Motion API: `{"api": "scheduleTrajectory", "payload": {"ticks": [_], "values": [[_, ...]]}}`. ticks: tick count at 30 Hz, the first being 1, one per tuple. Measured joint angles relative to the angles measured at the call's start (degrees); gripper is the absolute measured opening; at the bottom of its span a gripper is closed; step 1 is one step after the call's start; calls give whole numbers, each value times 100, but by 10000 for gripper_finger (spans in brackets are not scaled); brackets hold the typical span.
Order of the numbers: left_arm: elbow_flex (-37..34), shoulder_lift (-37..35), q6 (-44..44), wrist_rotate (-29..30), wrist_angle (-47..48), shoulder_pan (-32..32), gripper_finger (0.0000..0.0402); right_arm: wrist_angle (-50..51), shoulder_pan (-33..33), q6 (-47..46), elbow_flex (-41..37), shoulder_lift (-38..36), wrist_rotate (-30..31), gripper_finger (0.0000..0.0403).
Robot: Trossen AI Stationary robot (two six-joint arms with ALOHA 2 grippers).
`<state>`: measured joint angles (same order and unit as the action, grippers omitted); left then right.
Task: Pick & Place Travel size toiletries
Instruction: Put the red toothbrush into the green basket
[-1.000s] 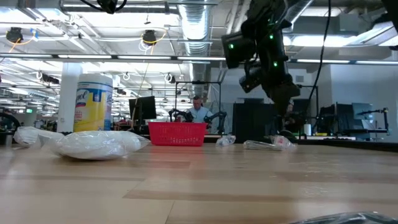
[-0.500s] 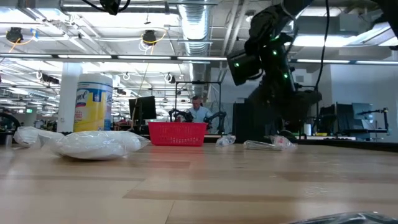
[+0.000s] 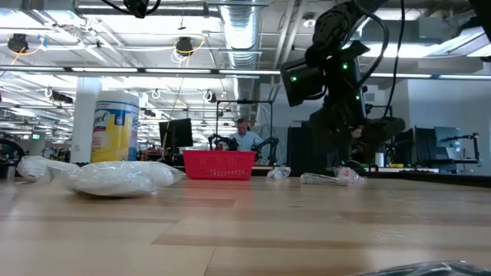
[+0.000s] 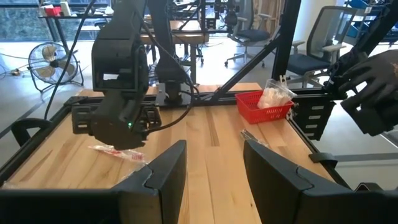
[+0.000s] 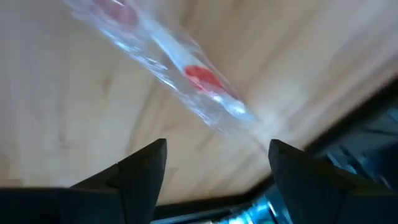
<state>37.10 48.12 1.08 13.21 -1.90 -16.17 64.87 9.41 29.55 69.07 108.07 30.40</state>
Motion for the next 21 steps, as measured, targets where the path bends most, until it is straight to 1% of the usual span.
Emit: {"api": "scheduleTrajectory", "payload": {"ticks": [3, 8, 12, 21], "values": [[0, 0, 0, 0, -6, -2, 155, -242, 28, 246, -1, 0, -302, 276], [0, 0, -48, 0, -6, -3, 155, -306, 186, 396, 1, 0, -360, 276], [0, 0, -53, 0, -6, -43, 155, -327, 390, 362, -20, 0, -567, 276], [-4, 0, -99, -1, -59, -124, 155, -1011, 481, 343, -683, 2, -593, 276]]}}
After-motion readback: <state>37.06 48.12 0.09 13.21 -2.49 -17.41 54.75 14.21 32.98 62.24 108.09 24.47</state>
